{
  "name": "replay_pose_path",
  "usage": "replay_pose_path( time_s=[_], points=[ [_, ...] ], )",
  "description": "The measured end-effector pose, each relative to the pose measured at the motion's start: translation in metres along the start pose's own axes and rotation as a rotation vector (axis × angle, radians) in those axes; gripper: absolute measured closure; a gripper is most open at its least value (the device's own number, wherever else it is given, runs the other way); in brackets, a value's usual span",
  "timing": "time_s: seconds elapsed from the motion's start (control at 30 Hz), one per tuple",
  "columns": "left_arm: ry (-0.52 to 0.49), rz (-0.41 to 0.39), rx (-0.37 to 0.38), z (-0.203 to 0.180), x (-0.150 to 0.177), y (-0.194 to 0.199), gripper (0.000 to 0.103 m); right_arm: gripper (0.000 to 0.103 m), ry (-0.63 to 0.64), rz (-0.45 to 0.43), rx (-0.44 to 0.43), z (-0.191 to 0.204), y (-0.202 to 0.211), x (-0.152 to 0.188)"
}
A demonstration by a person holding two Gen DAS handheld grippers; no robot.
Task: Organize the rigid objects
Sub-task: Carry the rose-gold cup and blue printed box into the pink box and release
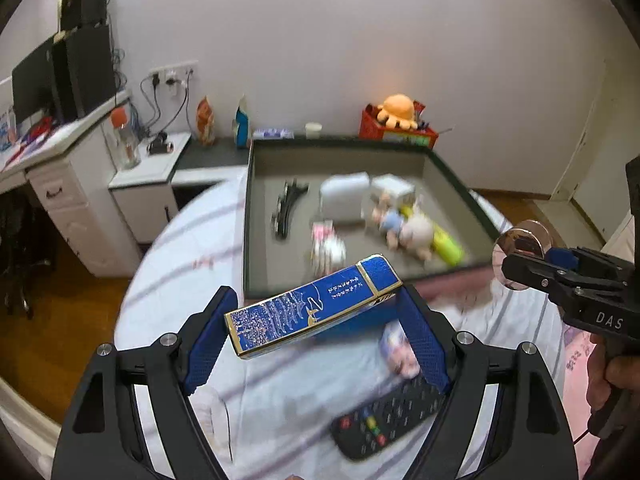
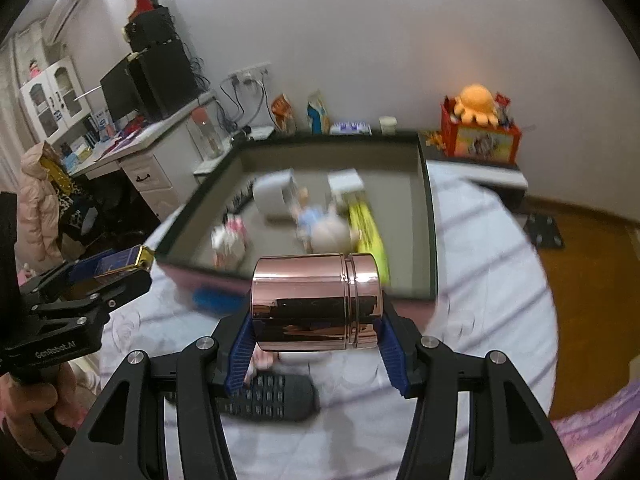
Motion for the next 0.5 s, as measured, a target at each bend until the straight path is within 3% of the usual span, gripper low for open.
replay_pose_path(
  time_s=[0.23, 0.5],
  points=[
    [-0.011, -0.003, -0.003, -0.006, -0.050, -0.034, 0.021, 0.047, 0.035, -0.016, 0.012, -0.005, -0.023, -0.052],
    [-0.015, 0.057, -0.029, -0.009, -0.071, -0.095, 0.020, 0.047, 0.000, 0.073, 0.018, -0.028, -0.087, -0.077]
  ],
)
Point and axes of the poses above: each gripper's, at about its wrist camera, not at the fingertips, and y roughly against the way its jaws point, z to its left, x to its underside, the point moved 3 cm from there along -y, roughly the way its jaws point, and after that the axes turned 4 degrees about -x, right-handed, at the moved point
